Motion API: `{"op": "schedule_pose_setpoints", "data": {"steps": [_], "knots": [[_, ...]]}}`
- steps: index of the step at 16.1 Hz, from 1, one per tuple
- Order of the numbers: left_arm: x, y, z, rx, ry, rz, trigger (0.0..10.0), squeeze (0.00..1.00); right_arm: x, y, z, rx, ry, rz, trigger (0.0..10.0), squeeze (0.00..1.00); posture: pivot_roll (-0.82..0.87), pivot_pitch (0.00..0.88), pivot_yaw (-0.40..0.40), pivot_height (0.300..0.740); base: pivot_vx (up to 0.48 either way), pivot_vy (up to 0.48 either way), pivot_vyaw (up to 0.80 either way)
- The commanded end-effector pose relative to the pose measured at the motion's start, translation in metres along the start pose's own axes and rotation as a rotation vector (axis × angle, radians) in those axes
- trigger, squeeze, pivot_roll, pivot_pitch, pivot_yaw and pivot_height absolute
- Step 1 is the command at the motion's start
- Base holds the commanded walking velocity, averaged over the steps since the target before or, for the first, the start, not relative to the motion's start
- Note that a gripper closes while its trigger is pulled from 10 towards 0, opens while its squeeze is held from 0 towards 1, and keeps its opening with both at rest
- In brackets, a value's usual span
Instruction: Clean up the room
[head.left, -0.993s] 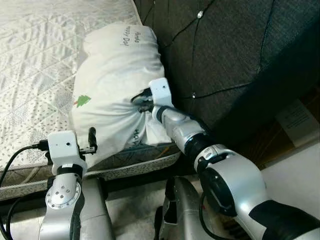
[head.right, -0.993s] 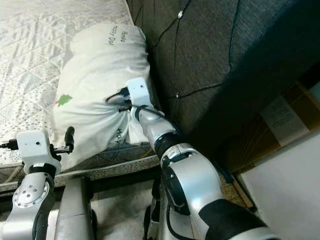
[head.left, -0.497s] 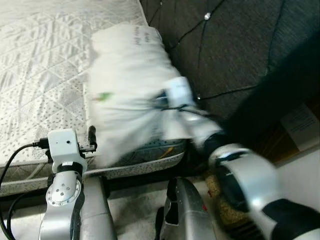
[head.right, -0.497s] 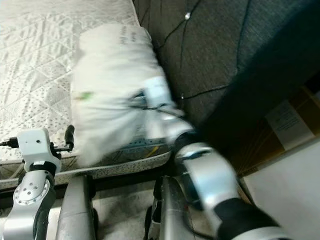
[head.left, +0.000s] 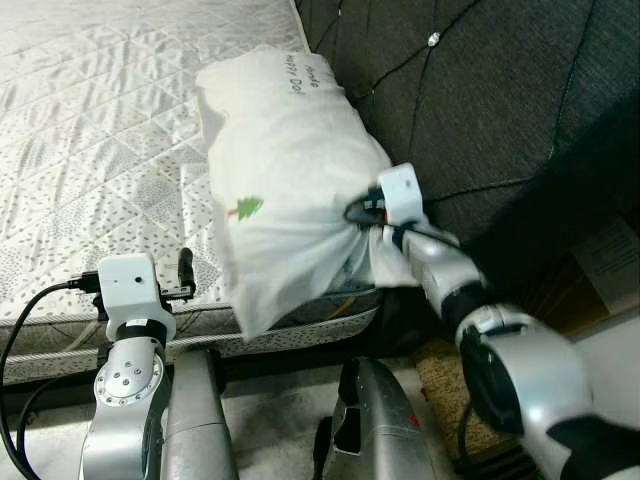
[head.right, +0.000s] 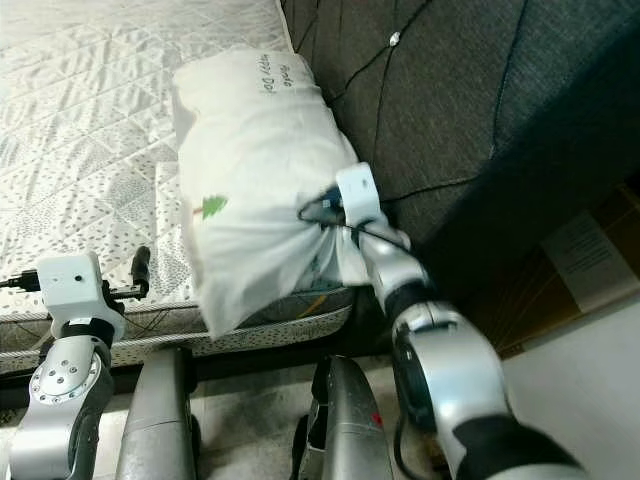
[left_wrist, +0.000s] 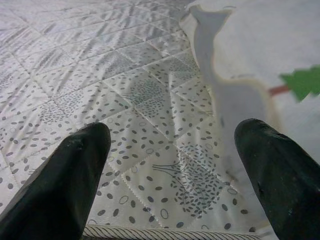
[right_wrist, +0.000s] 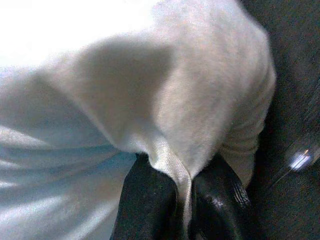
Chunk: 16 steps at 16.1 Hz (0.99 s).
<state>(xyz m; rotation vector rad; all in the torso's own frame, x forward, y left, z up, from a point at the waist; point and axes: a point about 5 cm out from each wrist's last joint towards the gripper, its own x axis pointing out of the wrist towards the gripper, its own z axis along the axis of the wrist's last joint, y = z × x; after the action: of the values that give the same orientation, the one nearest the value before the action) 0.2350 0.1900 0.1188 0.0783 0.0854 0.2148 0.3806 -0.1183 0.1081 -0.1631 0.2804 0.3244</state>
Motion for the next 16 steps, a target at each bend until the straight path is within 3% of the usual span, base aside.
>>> {"op": "schedule_pose_setpoints", "data": {"steps": [1,5,9,16], "knots": [[0.0,-0.005,-0.002,0.002,0.007,-0.018,10.0,0.0,-0.001,0.002,0.002,0.035,-0.032,0.038,0.0,0.0,0.14,0.1,-0.147,0.592,0.0,0.0,0.0],[0.002,-0.006,-0.001,0.001,0.005,-0.028,10.0,0.0,-0.006,0.043,-0.027,0.079,0.004,0.148,0.0,0.0,0.14,0.097,-0.142,0.592,0.0,0.0,0.0],[-0.001,-0.006,-0.001,0.001,0.006,-0.029,10.0,0.0,-0.007,0.084,-0.026,0.147,-0.011,0.178,0.0,0.0,0.15,0.104,-0.147,0.592,0.0,0.0,0.0],[-0.026,-0.006,-0.007,-0.024,0.041,0.004,10.0,0.0,0.001,0.11,0.004,0.246,-0.057,0.081,0.0,0.0,0.18,0.186,-0.2,0.592,0.0,0.0,0.0]]}}
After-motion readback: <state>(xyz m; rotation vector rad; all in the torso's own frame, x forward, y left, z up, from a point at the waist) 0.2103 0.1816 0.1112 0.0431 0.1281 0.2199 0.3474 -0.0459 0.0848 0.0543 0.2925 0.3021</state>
